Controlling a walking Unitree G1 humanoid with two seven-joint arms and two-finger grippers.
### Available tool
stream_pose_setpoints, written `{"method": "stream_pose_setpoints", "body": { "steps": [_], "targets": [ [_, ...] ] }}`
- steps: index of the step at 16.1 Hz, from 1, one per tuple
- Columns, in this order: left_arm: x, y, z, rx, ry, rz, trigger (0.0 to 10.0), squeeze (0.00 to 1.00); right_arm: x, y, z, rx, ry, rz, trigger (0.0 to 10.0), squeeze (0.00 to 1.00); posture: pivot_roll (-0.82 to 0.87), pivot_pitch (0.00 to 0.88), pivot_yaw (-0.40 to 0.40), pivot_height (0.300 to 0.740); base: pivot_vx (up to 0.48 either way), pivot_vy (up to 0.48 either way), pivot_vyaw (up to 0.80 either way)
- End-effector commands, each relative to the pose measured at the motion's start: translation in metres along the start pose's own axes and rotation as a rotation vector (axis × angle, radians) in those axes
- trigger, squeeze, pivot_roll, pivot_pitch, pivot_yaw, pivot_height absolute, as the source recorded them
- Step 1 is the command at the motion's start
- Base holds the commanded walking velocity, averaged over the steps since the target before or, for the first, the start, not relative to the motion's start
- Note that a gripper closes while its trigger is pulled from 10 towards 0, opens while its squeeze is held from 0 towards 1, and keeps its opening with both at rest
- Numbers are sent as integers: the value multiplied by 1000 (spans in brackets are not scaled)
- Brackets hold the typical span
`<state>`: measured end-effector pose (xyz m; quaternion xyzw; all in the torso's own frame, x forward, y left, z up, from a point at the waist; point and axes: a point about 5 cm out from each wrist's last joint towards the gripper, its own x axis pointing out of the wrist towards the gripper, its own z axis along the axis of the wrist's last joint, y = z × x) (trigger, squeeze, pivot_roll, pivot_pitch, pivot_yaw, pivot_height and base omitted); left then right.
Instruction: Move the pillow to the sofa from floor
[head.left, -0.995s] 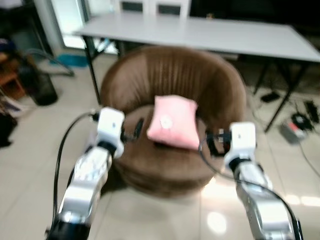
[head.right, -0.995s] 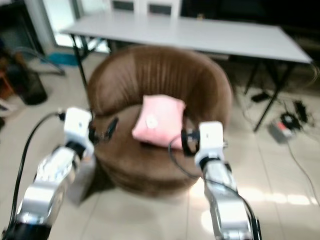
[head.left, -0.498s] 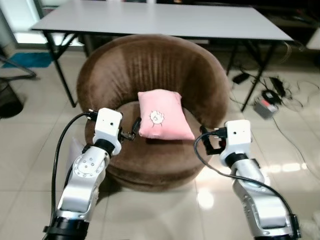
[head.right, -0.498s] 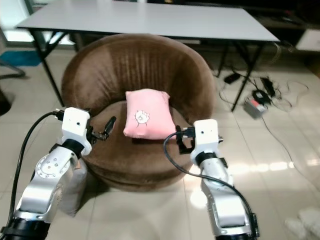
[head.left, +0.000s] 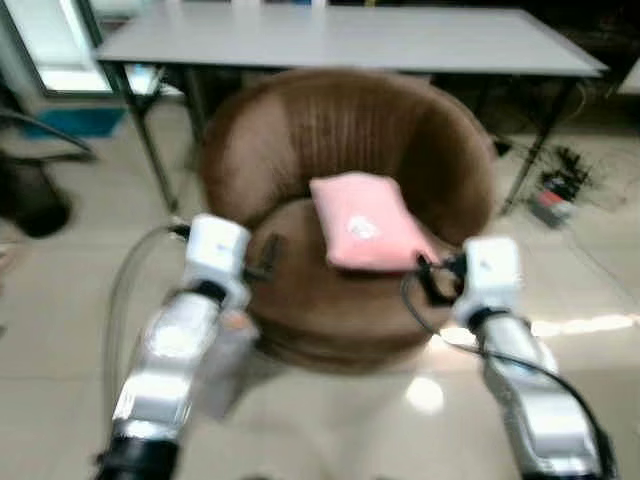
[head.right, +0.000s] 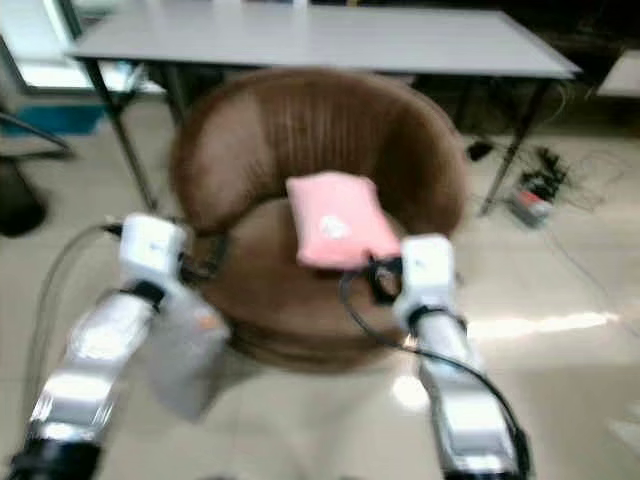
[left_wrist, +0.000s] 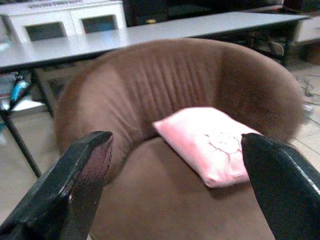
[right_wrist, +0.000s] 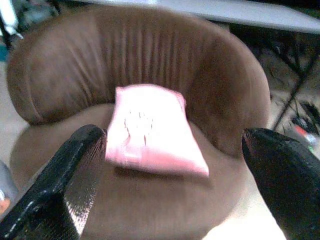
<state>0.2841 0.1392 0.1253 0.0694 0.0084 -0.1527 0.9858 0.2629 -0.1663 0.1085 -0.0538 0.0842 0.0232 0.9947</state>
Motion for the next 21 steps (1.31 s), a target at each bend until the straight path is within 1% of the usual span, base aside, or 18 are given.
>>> {"method": "stream_pose_setpoints", "body": {
  "steps": [1, 5, 13, 14, 16, 21],
  "targets": [
    [0, 6, 3, 24, -5, 12, 10000, 0, 0, 2, 7, 16, -24, 3, 10000, 0, -44, 0, -22, 740, 0, 476, -587],
    [3, 8, 4, 30, -6, 13, 10000, 0, 0, 1, 7, 24, -27, 0, 10000, 0, -44, 0, -15, 740, 0, 480, -800],
    [1, 9, 3, 27, 2, 27, 10000, 0, 1, 5, 7, 22, -24, 19, 10000, 0, -38, 0, -26, 740, 0, 480, -800],
    [1, 9, 3, 28, 1, 28, 10000, 0, 1, 5, 7, 19, -27, 19, 10000, 0, -38, 0, -26, 740, 0, 480, 0],
    [1, 10, 3, 30, 3, 29, 10000, 0, 1, 5, 9, -14, -32, 24, 10000, 0, -34, 0, -23, 740, 0, 480, 0],
    [2, 12, 5, 33, 6, 26, 10000, 0, 0, 2, 9, -16, -34, 7, 10000, 0, -35, 3, -13, 740, 0, 480, 0]
  ]
}}
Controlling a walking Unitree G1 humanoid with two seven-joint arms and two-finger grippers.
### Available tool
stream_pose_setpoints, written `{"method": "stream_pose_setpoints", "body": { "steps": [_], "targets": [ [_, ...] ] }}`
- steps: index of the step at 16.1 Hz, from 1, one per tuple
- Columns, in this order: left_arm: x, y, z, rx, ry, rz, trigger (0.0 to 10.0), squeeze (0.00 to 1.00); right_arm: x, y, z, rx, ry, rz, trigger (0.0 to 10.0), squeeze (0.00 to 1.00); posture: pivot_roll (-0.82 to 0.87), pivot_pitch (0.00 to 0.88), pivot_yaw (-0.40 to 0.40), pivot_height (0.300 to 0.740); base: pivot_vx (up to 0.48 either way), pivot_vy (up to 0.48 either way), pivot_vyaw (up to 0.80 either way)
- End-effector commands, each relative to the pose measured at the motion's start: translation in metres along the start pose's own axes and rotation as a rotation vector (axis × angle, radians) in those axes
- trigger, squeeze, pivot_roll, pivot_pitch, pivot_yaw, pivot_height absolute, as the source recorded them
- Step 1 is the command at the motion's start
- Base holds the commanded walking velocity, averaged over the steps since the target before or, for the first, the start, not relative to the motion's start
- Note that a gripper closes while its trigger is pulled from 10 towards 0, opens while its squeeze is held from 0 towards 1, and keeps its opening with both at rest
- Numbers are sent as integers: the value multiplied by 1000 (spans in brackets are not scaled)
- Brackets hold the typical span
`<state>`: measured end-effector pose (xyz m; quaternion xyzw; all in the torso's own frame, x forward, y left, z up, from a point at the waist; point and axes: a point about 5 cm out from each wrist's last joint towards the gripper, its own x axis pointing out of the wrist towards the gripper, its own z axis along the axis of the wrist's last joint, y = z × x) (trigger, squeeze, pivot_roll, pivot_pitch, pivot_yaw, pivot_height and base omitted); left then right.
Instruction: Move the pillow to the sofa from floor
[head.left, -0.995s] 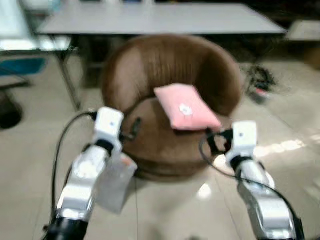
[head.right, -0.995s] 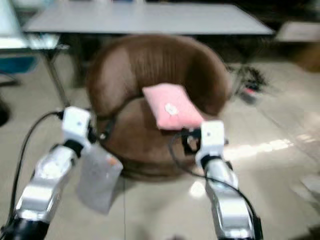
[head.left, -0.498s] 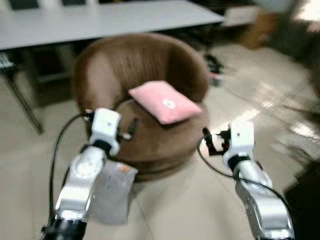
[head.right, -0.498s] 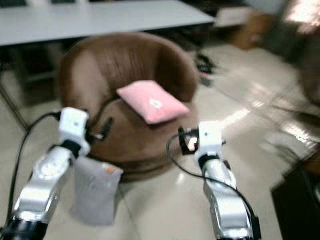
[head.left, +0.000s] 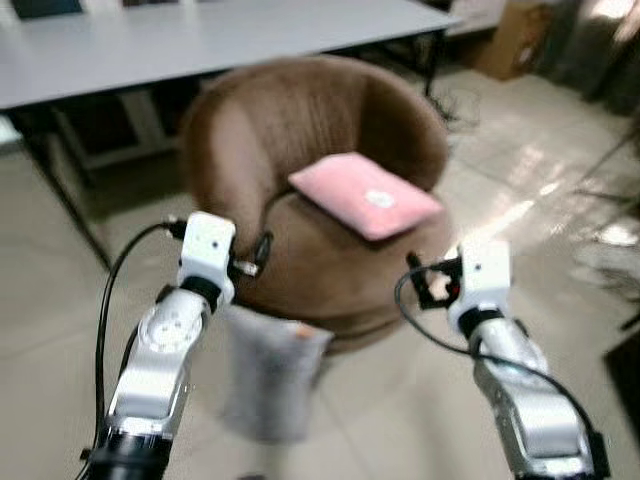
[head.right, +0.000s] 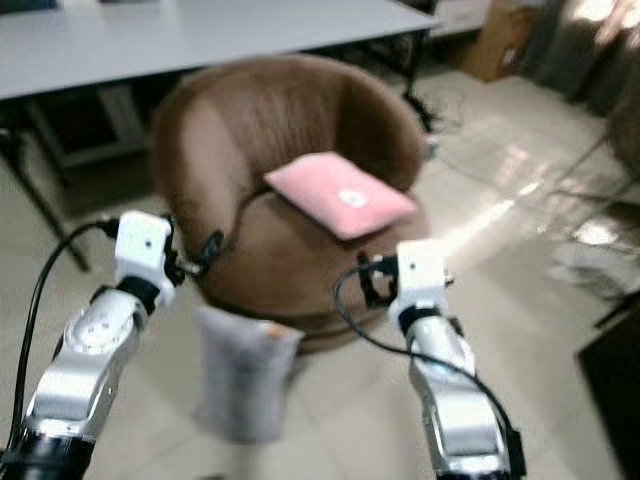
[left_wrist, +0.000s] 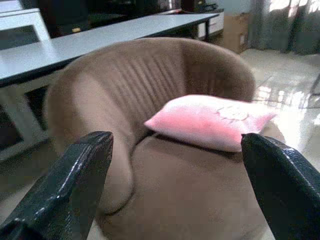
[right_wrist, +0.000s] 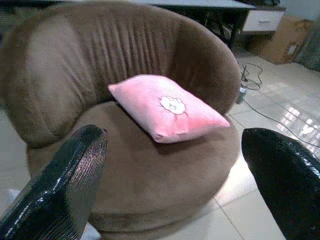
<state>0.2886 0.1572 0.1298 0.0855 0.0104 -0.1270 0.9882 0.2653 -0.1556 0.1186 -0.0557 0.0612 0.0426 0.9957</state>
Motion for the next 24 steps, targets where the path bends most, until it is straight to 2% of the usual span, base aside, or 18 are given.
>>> {"method": "stream_pose_setpoints", "body": {
  "steps": [1, 3, 22, 24],
  "targets": [
    [4, -7, 4, 3, -8, -25, 10000, 0, -2, -8, -2, -9, 14, -30, 10000, 0, -34, 4, -12, 740, 0, 480, 0],
    [4, -7, 4, 5, -9, -26, 10000, 0, -2, -8, -3, 0, 25, -36, 10000, 0, -32, 6, -11, 740, 0, 480, 0],
    [8, -10, 5, 21, -7, -54, 10000, 0, -10, -5, -11, 32, 64, -75, 10000, 0, -41, 10, 13, 740, 0, 480, -800],
    [8, -10, 4, 25, -11, -55, 10000, 0, -10, -5, -11, 29, 65, -73, 10000, 0, -40, 0, 18, 740, 0, 480, 0]
  ]
}}
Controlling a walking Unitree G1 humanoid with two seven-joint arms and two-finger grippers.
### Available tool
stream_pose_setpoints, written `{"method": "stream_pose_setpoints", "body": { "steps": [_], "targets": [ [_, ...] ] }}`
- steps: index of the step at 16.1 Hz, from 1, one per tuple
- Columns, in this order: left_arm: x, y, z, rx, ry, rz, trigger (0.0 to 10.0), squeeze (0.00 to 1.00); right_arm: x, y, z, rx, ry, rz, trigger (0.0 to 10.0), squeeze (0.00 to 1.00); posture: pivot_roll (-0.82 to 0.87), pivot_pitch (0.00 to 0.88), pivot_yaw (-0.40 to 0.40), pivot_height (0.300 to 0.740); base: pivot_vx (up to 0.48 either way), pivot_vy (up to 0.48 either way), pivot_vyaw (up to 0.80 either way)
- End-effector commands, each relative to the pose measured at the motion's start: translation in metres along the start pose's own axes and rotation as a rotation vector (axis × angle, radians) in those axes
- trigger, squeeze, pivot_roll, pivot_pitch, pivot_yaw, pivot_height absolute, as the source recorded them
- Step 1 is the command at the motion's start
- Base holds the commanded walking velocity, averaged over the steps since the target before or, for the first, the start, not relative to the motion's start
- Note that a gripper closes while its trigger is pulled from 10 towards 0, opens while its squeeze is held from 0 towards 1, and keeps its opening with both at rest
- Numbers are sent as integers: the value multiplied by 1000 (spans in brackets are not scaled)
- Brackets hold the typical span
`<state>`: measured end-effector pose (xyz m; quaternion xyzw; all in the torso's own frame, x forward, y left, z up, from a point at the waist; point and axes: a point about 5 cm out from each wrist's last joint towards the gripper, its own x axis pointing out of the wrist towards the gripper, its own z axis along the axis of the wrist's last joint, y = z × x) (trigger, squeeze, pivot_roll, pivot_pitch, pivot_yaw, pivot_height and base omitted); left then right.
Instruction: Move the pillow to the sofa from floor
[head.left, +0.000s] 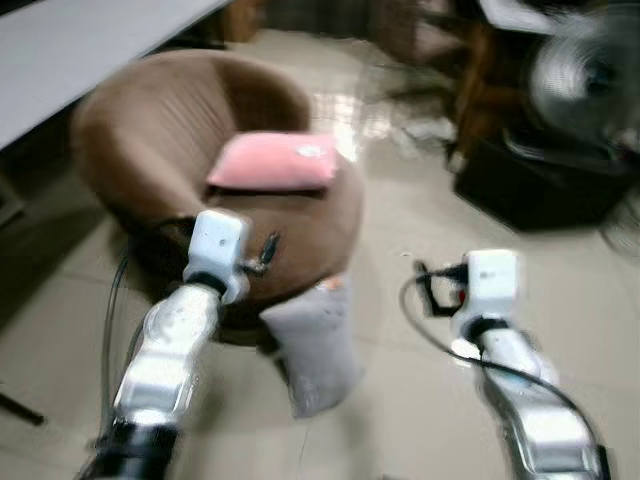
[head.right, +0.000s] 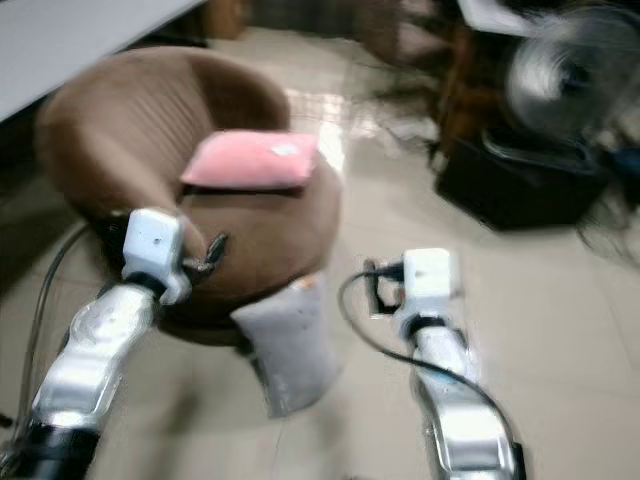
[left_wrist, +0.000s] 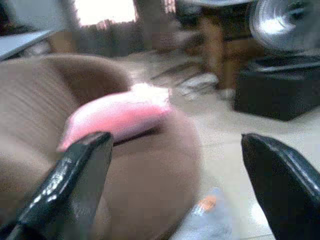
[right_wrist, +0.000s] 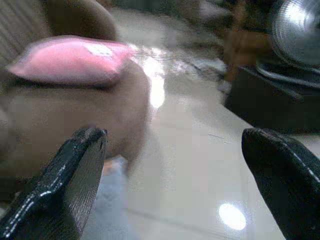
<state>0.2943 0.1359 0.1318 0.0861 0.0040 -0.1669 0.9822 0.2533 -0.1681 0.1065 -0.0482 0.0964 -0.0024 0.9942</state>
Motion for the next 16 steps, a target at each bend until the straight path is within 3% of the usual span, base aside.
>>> {"method": "stream_pose_setpoints", "body": {
  "steps": [1, 12, 16],
  "targets": [
    [-3, 8, -1, 25, 7, 21, 10000, 0, 0, 6, 3, 2, -11, 14, 10000, 0, -42, 0, 21, 740, 0, 480, 0],
    [0, 6, 1, 7, -31, 19, 10000, 0, 0, 6, 3, -5, -25, 17, 10000, 0, -46, 0, 19, 740, 0, 479, -727],
    [0, 4, 6, -15, -86, 19, 10000, 0, 0, 5, 4, -9, -32, 18, 10000, 0, -47, 0, 16, 740, 0, 425, -800]
  ]
}}
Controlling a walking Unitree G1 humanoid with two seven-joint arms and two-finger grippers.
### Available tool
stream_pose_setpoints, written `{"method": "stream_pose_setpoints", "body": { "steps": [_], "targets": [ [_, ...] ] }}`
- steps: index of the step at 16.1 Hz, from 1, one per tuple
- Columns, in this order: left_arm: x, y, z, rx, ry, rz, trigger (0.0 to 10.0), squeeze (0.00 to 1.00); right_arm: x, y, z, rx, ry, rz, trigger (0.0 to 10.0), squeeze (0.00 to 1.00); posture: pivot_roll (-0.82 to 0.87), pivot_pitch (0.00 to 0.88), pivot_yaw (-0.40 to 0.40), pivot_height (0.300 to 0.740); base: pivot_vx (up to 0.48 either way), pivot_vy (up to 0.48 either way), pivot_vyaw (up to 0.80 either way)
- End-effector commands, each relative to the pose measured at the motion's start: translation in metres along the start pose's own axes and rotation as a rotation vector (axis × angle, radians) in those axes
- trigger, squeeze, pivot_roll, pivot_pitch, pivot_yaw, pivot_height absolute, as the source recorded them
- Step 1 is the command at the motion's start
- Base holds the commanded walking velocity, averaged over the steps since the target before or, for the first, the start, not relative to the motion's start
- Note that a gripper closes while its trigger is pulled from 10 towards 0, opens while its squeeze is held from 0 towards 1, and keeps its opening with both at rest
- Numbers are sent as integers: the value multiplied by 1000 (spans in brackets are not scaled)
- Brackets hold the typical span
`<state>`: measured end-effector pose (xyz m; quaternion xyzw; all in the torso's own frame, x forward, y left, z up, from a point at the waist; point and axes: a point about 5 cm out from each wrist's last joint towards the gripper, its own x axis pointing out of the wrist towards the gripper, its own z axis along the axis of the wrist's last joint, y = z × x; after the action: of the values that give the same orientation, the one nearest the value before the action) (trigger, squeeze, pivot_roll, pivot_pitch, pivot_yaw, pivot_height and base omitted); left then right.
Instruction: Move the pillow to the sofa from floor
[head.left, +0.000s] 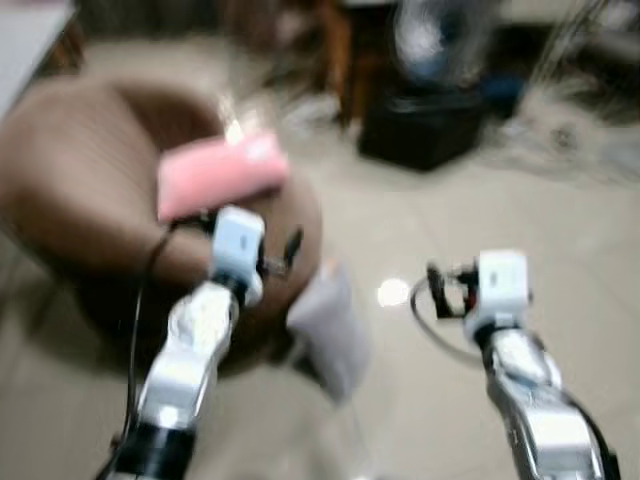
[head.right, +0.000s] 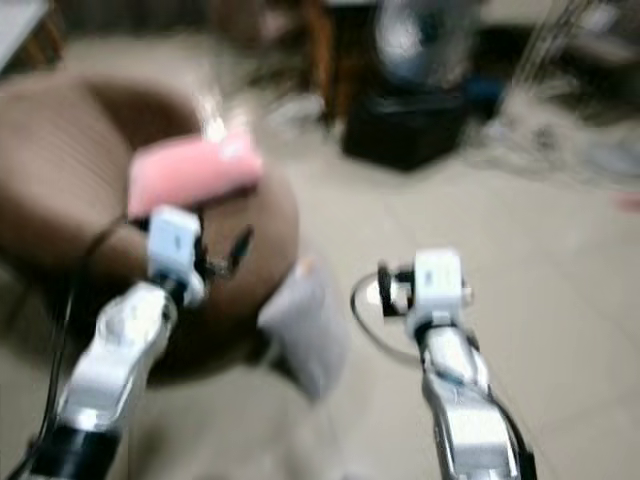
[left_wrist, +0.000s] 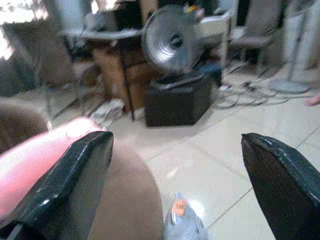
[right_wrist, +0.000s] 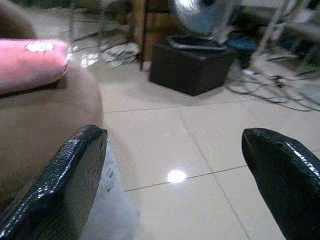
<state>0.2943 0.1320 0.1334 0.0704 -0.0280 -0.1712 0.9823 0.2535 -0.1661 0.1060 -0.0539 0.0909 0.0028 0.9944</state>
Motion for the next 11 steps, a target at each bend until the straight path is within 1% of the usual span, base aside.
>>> {"method": "stream_pose_setpoints", "body": {
  "steps": [1, 2, 3, 4, 5, 7, 9, 11],
  "targets": [
    [-2, 7, 4, 1, -22, 21, 10000, 0, 0, 3, 5, 3, -20, 9, 10000, 0, -47, 0, 16, 740, 0, 0, -800],
    [-3, 6, 8, -14, -57, 19, 10000, 0, 0, 3, 5, -1, -26, 9, 10000, 0, -46, 0, 14, 740, 0, 0, -800],
    [-4, 6, 10, -19, -79, 17, 10000, 0, 0, 3, 7, -28, -32, 9, 10000, 0, -46, 0, 13, 740, 0, 0, 0],
    [-4, 6, 9, -9, -71, 23, 10000, 0, 0, 3, 7, -43, -36, 11, 10000, 0, -45, 0, 13, 740, 0, 0, 0],
    [-3, 6, 9, -7, -82, 16, 10000, 0, 1, 3, 8, -69, -43, 17, 10000, 0, -47, 0, 13, 740, 0, 0, 0],
    [-3, 6, 9, 6, -92, 17, 10000, 0, 1, 4, 8, -91, -52, 25, 10000, 0, -47, 0, 13, 740, 304, 0, 0],
    [-4, 6, 7, 15, -80, 15, 10000, 0, 1, 3, 6, -82, -39, 27, 10000, 0, -47, 0, 13, 740, 450, 0, 0],
    [-4, 6, 6, 18, -75, 12, 10000, 0, 1, 1, 4, -84, -36, 26, 10000, 0, -47, 0, 14, 740, 465, 0, -800]
  ]
}}
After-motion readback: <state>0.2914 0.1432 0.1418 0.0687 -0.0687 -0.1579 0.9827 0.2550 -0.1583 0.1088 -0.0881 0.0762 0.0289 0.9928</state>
